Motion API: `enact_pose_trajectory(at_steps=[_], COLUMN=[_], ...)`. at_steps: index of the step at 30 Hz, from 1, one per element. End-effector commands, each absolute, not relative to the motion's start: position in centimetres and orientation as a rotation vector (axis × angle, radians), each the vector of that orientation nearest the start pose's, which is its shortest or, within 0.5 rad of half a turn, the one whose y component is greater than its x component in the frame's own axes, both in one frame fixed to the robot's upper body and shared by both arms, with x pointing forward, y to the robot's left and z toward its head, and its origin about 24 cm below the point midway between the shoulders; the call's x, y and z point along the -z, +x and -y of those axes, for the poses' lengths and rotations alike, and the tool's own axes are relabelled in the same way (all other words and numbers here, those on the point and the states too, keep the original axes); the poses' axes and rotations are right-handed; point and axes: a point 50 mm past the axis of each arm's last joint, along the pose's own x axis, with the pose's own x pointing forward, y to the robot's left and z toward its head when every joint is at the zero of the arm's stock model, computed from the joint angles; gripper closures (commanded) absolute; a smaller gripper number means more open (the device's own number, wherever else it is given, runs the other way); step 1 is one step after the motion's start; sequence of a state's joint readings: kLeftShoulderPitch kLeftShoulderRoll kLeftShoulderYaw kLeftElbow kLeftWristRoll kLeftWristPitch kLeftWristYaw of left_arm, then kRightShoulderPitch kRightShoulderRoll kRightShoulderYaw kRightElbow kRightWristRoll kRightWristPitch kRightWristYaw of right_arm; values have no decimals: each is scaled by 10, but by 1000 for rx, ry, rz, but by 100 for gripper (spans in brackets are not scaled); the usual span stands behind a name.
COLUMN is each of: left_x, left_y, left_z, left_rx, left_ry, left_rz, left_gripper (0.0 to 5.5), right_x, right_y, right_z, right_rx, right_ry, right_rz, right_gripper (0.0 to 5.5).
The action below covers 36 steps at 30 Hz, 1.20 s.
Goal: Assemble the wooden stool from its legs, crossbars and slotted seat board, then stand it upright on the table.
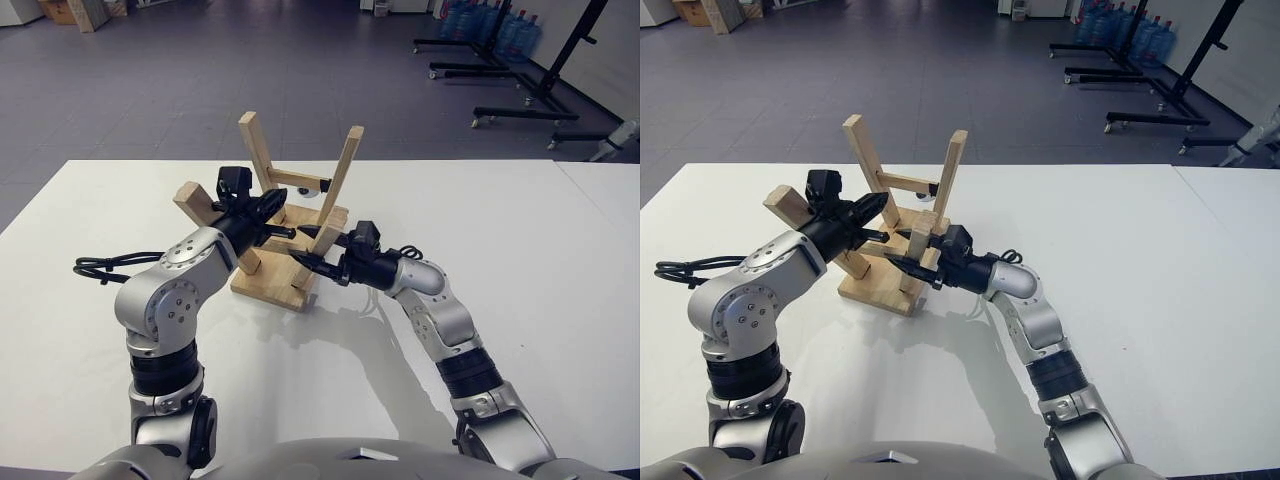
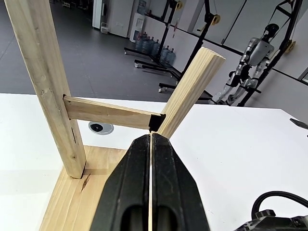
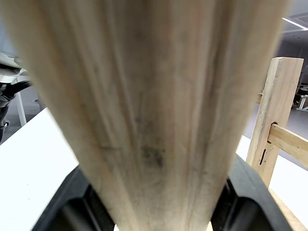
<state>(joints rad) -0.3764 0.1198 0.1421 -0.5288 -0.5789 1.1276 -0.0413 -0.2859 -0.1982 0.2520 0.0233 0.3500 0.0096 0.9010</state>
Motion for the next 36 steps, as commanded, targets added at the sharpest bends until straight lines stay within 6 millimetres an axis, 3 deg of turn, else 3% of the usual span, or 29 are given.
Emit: enact_pose_trajectory(at_steps=[1,21,26,31,36], left_x=[-154,-161,-178,-163,-162], left_y=[267,270,260,240,238], left_z=[-129,-128,-118,-118,-120], left_rx=[427,469,478,484,473], left_ry=[-213,-245,-269,-204,-99], left_rz=[-236,-207,-157,-215,-213], left_gripper=[546,546,546,546,546], right_x=[-108,-110,-108,-107,-102], right_y=[264,266,267,270,273], right_z=[71,69,72,73,70], right_rx=[-1266,-1258,-1237,-1214,-1170], right_ry=[-32,-100,-79,-75,-77], right_rz=[205,79,68,64,51], right_gripper=[344,344,344,344,344])
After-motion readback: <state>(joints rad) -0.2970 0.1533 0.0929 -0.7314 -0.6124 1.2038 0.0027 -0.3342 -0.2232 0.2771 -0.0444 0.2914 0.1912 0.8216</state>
